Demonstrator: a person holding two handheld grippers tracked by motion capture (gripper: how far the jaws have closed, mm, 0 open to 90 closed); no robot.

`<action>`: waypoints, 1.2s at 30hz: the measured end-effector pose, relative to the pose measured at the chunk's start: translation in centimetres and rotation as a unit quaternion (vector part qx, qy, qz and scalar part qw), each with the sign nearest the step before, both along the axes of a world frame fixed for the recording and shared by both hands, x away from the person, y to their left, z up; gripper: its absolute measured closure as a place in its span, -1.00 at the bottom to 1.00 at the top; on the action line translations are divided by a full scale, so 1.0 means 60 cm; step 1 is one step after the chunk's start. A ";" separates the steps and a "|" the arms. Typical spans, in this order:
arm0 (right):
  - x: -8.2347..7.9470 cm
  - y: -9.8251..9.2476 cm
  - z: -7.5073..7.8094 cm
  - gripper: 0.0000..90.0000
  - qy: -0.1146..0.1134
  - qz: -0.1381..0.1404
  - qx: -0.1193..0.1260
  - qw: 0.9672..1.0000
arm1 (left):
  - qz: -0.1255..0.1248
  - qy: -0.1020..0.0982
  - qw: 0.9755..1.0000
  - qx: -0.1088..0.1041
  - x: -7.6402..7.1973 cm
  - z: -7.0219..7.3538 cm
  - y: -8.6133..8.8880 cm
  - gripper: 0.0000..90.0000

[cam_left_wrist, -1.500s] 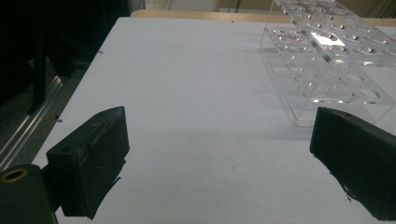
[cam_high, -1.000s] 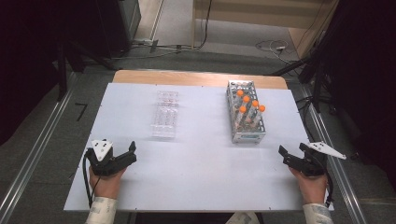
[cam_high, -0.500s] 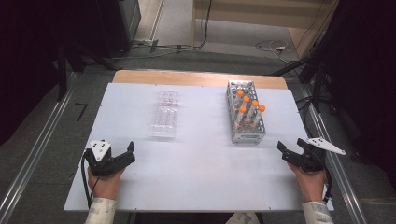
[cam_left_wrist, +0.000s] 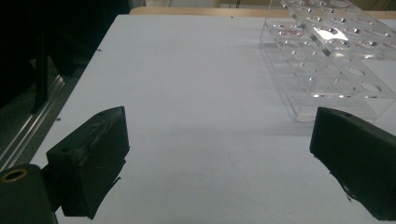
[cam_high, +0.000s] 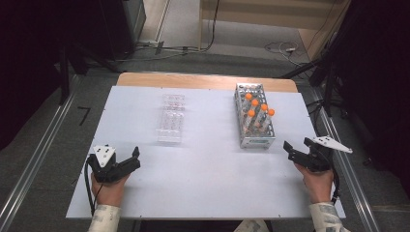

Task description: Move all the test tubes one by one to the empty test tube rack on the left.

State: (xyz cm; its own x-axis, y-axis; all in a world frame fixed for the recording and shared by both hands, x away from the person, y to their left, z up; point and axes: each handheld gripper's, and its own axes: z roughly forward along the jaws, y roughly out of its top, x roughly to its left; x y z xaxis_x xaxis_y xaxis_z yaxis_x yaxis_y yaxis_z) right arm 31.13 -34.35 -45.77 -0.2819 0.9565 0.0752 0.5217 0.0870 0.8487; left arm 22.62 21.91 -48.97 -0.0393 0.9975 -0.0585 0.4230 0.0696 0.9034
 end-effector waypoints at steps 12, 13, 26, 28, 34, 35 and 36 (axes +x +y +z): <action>0.015 0.011 0.007 -0.66 -0.003 0.008 -0.002 1.000 | 0.000 -0.001 1.000 0.001 0.000 0.001 0.000 -0.89; 0.015 0.012 0.007 -0.65 -0.003 0.009 -0.001 1.000 | 0.000 -0.001 1.000 0.001 0.000 0.001 0.000 -0.89; 0.031 0.024 0.015 -0.65 -0.010 0.015 -0.004 1.000 | 0.002 -0.002 1.000 0.001 0.000 0.001 0.000 -0.89; 0.032 0.025 0.015 -0.65 -0.011 0.015 -0.004 1.000 | 0.002 -0.003 1.000 0.001 0.000 0.001 0.000 -0.89; 0.043 0.033 0.015 -0.64 -0.010 0.019 -0.007 1.000 | 0.003 -0.003 1.000 0.001 0.000 0.001 0.000 -0.89; 0.044 0.034 0.015 -0.64 -0.009 0.018 -0.007 1.000 | 0.003 -0.002 1.000 0.001 0.000 0.001 0.000 -0.89; 0.044 0.034 0.015 -0.64 -0.009 0.018 -0.007 1.000 | 0.003 -0.002 1.000 0.002 0.000 0.001 0.000 -0.89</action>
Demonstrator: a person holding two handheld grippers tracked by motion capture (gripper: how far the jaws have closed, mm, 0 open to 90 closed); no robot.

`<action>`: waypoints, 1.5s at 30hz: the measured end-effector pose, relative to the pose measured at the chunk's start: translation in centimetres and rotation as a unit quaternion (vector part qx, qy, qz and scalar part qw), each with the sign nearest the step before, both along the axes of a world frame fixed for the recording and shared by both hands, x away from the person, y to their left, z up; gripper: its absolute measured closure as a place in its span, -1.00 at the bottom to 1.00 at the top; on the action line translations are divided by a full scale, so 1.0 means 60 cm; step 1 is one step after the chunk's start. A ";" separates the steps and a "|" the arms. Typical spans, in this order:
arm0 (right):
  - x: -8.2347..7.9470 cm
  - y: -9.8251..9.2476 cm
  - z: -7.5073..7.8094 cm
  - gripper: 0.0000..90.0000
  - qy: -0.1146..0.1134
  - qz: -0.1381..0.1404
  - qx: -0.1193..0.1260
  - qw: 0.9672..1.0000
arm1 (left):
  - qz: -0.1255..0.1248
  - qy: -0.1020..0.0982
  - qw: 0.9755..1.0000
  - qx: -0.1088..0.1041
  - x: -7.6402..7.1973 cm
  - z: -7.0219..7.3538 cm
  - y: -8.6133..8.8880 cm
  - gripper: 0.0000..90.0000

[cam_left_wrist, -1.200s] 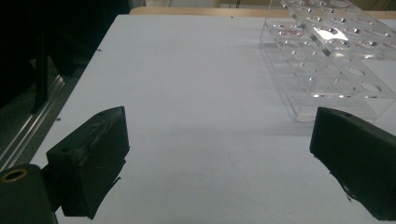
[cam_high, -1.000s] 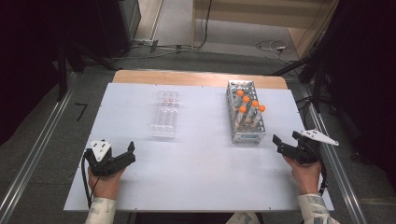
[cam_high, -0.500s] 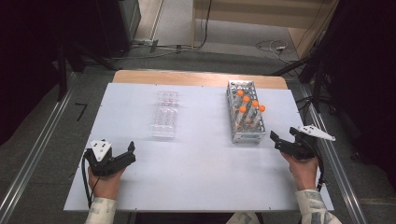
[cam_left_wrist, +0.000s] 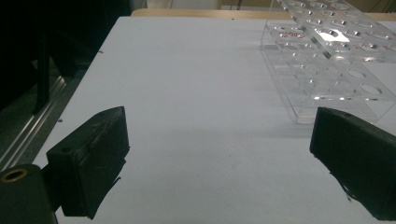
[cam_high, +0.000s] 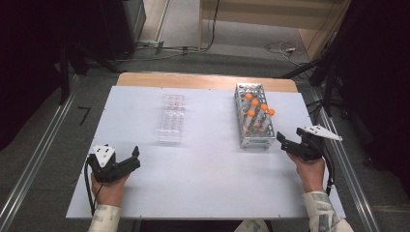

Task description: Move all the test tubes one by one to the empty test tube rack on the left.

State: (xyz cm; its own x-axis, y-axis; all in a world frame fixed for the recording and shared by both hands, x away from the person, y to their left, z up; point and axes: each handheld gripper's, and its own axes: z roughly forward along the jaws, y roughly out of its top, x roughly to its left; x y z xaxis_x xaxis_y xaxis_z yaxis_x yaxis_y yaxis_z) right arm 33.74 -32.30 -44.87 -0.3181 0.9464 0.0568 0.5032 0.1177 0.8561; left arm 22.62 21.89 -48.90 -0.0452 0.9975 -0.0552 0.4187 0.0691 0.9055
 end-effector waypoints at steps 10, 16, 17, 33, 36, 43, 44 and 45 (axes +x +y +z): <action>0.015 0.013 -0.002 -0.62 0.002 0.006 -0.004 1.000 | 0.000 0.000 1.000 0.001 0.000 0.000 0.000 -0.89; 0.031 0.024 -0.003 -0.58 0.001 0.009 -0.002 1.000 | 0.002 0.000 1.000 0.001 0.000 0.000 0.000 -0.89; 0.033 0.026 -0.003 -0.57 0.003 0.009 -0.001 1.000 | 0.002 -0.001 1.000 0.000 0.000 0.000 0.000 -0.89; 0.060 0.058 -0.002 -0.18 -0.007 0.034 -0.015 0.999 | 0.003 0.001 1.000 0.002 -0.001 0.000 0.001 -0.89; 0.065 0.061 -0.003 -0.07 -0.004 0.037 -0.017 0.999 | 0.003 0.000 1.000 0.001 -0.001 0.000 0.001 -0.89; 0.072 0.063 -0.004 0.24 -0.011 0.047 -0.013 0.999 | 0.006 -0.003 1.000 0.000 -0.002 0.000 0.001 -0.89; 0.073 0.064 -0.004 0.26 -0.012 0.048 -0.013 0.999 | 0.006 -0.003 1.000 0.001 -0.002 0.000 0.001 -0.89; 0.074 0.064 -0.004 0.28 -0.013 0.049 -0.012 0.999 | 0.006 -0.002 1.000 0.001 -0.002 0.000 0.000 -0.89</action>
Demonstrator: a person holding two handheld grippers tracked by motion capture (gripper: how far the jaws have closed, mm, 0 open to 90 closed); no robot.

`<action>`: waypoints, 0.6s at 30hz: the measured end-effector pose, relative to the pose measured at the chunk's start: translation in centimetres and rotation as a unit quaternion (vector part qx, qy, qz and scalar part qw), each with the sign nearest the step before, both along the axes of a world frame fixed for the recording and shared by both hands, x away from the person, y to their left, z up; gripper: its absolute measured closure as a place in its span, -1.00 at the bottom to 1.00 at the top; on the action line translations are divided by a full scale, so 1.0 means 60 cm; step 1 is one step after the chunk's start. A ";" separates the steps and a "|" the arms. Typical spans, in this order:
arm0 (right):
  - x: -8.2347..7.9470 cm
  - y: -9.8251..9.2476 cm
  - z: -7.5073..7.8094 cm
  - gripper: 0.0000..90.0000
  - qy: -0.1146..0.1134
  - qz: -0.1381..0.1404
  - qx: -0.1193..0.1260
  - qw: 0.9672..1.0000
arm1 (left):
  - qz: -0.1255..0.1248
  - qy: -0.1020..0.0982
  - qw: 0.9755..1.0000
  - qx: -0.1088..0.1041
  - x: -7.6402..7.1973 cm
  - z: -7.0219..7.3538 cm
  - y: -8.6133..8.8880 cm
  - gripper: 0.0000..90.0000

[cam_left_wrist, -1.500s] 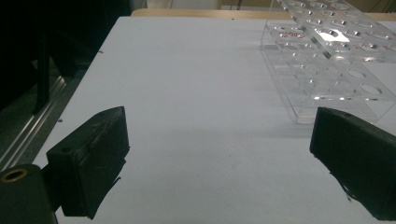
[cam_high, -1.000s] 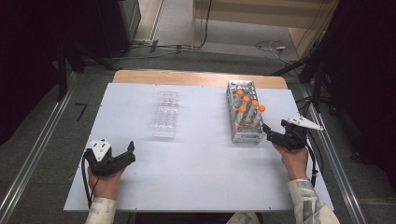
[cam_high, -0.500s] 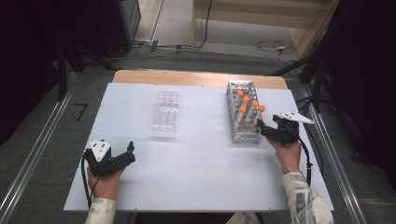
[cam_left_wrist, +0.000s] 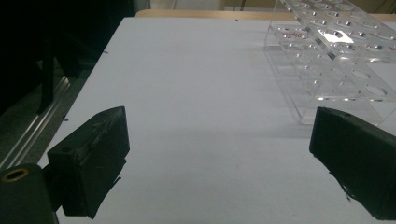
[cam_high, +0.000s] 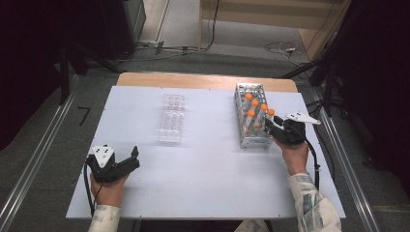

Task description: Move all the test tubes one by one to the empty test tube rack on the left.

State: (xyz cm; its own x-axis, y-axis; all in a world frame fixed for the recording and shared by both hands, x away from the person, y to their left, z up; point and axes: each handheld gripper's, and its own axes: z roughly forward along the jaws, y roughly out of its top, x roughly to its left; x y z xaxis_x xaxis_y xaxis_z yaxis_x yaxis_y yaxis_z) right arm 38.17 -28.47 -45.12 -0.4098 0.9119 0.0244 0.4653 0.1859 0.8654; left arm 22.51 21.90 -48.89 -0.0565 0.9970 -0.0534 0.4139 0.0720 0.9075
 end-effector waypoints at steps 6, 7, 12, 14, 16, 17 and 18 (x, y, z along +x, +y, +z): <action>0.005 0.008 0.001 0.43 0.001 0.009 0.000 1.000 | 0.001 0.000 1.000 0.000 0.000 0.000 0.000 -0.89; 0.006 0.010 0.000 0.45 0.001 0.011 -0.002 1.000 | 0.002 0.001 1.000 0.000 0.000 0.000 0.001 -0.89; 0.009 0.013 -0.004 0.54 0.003 0.004 -0.007 1.000 | 0.002 0.001 1.000 -0.001 -0.001 0.000 0.001 -0.89; 0.010 0.012 -0.004 0.57 0.001 0.004 -0.007 1.000 | 0.002 0.001 1.000 -0.001 0.000 0.000 0.002 -0.89; 0.011 0.011 -0.004 0.58 0.000 0.002 -0.006 1.000 | 0.002 0.001 1.000 -0.001 0.000 0.000 0.002 -0.89; 0.011 0.011 -0.005 0.59 0.000 0.001 -0.006 1.000 | 0.002 0.001 1.000 -0.001 -0.001 0.000 0.001 -0.89; 0.011 0.011 -0.005 0.59 -0.001 0.001 -0.006 1.000 | 0.002 0.001 1.000 -0.001 -0.001 0.000 0.001 -0.89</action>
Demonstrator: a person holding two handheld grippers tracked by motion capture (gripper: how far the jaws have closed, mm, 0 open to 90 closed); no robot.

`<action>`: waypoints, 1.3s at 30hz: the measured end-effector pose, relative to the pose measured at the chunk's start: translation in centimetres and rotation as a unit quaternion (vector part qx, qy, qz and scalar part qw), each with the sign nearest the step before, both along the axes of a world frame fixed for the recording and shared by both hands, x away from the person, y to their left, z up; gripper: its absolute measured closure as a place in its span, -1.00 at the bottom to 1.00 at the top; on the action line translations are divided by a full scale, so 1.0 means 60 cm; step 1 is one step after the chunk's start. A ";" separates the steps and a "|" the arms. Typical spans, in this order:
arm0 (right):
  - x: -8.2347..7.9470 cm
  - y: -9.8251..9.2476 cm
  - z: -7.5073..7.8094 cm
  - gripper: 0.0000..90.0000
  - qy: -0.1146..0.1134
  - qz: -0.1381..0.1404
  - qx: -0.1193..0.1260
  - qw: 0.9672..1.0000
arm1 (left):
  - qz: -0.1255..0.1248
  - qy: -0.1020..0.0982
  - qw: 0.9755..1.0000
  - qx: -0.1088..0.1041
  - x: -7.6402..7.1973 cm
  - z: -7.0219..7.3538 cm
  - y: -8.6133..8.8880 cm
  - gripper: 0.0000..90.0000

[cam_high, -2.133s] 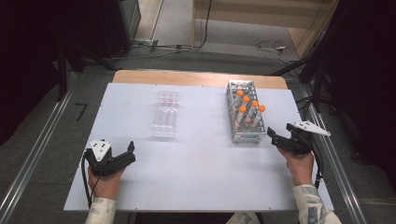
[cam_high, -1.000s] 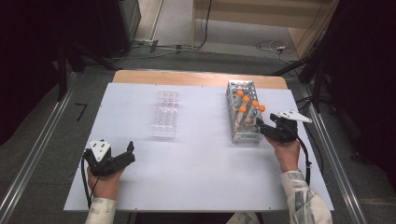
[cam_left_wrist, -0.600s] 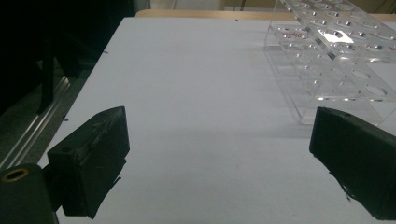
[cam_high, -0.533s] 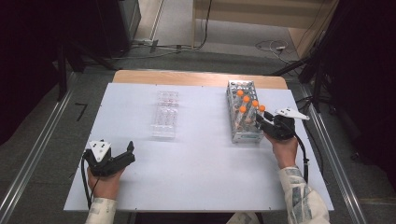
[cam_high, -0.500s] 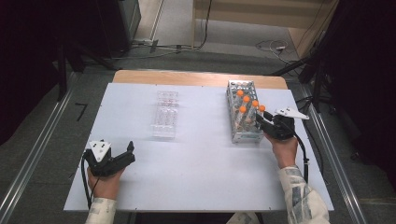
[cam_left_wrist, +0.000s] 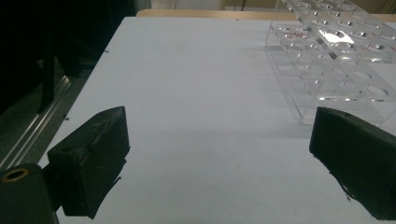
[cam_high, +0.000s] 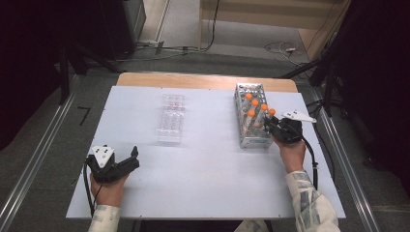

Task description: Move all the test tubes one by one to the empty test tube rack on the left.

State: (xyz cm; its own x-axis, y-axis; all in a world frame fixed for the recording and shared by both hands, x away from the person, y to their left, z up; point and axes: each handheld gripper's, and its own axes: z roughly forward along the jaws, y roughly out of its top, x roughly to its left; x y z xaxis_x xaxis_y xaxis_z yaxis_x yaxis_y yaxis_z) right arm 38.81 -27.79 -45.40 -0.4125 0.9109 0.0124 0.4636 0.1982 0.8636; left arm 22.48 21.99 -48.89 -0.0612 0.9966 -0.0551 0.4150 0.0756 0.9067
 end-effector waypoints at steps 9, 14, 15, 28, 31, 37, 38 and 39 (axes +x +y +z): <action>-0.009 -0.001 0.017 0.59 -0.021 -0.003 0.008 1.000 | 0.002 0.000 1.000 0.001 0.000 0.000 0.000 -0.89; -0.014 -0.001 0.029 0.60 -0.033 -0.004 0.009 0.999 | 0.000 -0.003 1.000 0.002 -0.001 0.001 -0.001 -0.89; -0.016 -0.002 0.032 0.60 -0.035 -0.005 0.010 0.999 | 0.000 -0.003 1.000 0.001 -0.001 0.001 -0.001 -0.89; -0.046 -0.006 0.074 0.60 -0.071 0.003 0.029 0.997 | 0.000 -0.004 1.000 0.000 -0.002 0.002 0.000 -0.89; -0.052 -0.006 0.079 0.60 -0.073 0.007 0.030 0.997 | -0.001 -0.004 1.000 -0.001 -0.003 0.002 0.001 -0.89; -0.073 -0.003 0.082 0.60 -0.073 0.029 0.021 0.997 | -0.006 -0.003 1.000 -0.003 -0.003 0.002 0.000 -0.89; -0.075 -0.003 0.082 0.60 -0.068 0.031 0.022 0.997 | -0.006 -0.003 1.000 -0.003 -0.003 0.002 0.000 -0.89; -0.078 -0.003 0.081 0.60 -0.066 0.036 0.020 0.997 | -0.006 -0.003 1.000 -0.003 -0.003 0.002 0.000 -0.89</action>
